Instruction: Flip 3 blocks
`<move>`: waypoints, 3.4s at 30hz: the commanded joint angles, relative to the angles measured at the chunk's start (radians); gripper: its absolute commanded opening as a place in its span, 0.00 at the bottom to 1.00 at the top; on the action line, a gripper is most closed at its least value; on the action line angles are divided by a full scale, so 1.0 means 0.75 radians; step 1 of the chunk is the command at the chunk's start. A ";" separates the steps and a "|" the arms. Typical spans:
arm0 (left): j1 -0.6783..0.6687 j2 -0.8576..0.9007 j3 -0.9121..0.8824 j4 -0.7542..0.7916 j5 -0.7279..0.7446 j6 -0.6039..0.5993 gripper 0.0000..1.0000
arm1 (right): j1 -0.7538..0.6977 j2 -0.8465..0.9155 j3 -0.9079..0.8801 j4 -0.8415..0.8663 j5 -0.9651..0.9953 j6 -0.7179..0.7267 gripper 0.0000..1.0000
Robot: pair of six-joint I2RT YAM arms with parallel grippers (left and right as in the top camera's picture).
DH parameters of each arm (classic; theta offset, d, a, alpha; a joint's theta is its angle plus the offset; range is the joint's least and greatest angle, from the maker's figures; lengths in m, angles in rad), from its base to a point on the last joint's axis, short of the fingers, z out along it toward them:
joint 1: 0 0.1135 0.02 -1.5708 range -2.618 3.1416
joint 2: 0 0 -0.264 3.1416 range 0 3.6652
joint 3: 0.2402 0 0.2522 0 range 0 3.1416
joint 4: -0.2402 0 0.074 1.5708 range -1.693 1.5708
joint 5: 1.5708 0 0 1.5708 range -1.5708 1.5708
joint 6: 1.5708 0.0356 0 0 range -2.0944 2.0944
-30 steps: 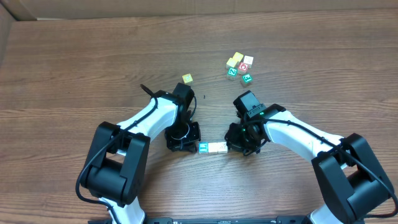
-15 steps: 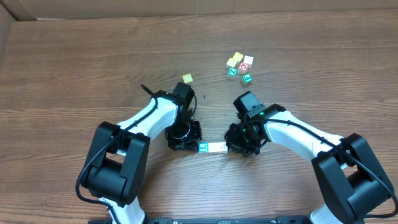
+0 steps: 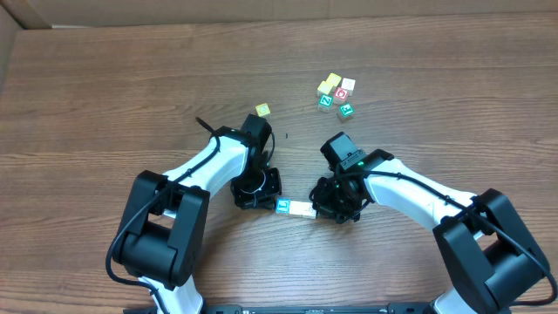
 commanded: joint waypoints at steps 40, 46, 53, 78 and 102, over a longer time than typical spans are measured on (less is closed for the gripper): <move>-0.003 -0.005 -0.007 0.175 -0.022 0.025 0.04 | 0.107 -0.009 -0.006 -0.033 -0.029 0.220 0.06; 0.031 -0.005 -0.006 0.133 -0.025 0.025 0.04 | 0.077 -0.010 0.020 -0.095 -0.076 0.115 0.06; 0.131 -0.005 -0.006 0.047 0.010 0.032 0.04 | -0.030 -0.010 0.053 -0.188 0.007 0.034 0.06; 0.081 -0.005 -0.006 0.106 0.026 0.002 0.04 | 0.110 -0.010 0.030 -0.066 0.117 0.217 0.04; 0.026 -0.004 -0.006 0.174 0.041 -0.005 0.04 | 0.114 -0.010 0.029 -0.060 0.099 0.322 0.04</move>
